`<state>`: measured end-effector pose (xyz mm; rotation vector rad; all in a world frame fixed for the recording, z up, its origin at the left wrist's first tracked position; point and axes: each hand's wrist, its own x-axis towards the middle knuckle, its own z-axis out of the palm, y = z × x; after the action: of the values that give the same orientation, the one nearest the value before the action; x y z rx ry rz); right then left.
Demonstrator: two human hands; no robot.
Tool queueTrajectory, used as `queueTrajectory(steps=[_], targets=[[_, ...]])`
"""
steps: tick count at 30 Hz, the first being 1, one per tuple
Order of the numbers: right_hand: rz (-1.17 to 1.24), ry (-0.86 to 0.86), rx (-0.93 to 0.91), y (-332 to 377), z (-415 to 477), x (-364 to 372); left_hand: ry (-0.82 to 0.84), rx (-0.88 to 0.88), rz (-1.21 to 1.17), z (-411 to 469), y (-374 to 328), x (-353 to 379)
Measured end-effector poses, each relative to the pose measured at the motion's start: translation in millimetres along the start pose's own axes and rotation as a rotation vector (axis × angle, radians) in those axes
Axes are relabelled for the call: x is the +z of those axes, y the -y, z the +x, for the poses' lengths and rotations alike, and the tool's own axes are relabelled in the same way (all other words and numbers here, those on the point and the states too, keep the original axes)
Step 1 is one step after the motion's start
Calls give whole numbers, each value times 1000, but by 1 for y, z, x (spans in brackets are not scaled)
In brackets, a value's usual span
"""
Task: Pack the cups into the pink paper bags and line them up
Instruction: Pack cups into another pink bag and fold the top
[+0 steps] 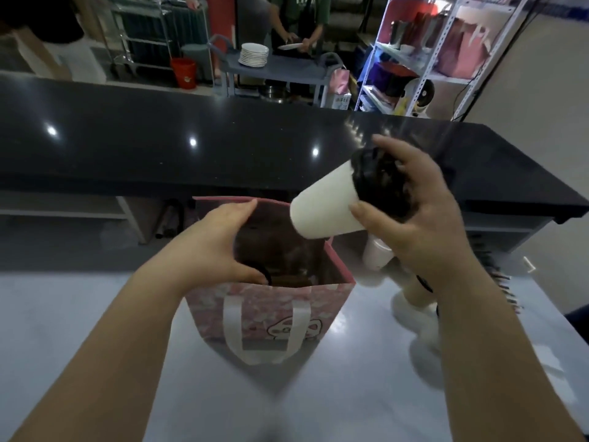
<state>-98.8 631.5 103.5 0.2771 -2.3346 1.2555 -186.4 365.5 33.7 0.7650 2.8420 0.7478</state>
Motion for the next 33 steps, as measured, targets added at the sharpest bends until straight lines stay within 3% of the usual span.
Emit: queueTrajectory(steps=[4, 6, 12, 17, 24, 33], targets=[[-252, 407, 42, 9, 0, 51, 78, 73, 154, 0, -3, 11], [-450, 501, 7, -2, -5, 67, 91, 87, 219, -1, -6, 17], [-854, 564, 133, -40, -12, 77, 109, 93, 419, -15, -11, 27], [-1124, 615, 10, -49, -12, 113, 120, 78, 477, -25, -22, 31], [-925, 668, 96, -63, -9, 127, 113, 67, 518, -23, -19, 28], [-837, 713, 257, -88, -32, 135, 67, 101, 534, -21, -15, 38]])
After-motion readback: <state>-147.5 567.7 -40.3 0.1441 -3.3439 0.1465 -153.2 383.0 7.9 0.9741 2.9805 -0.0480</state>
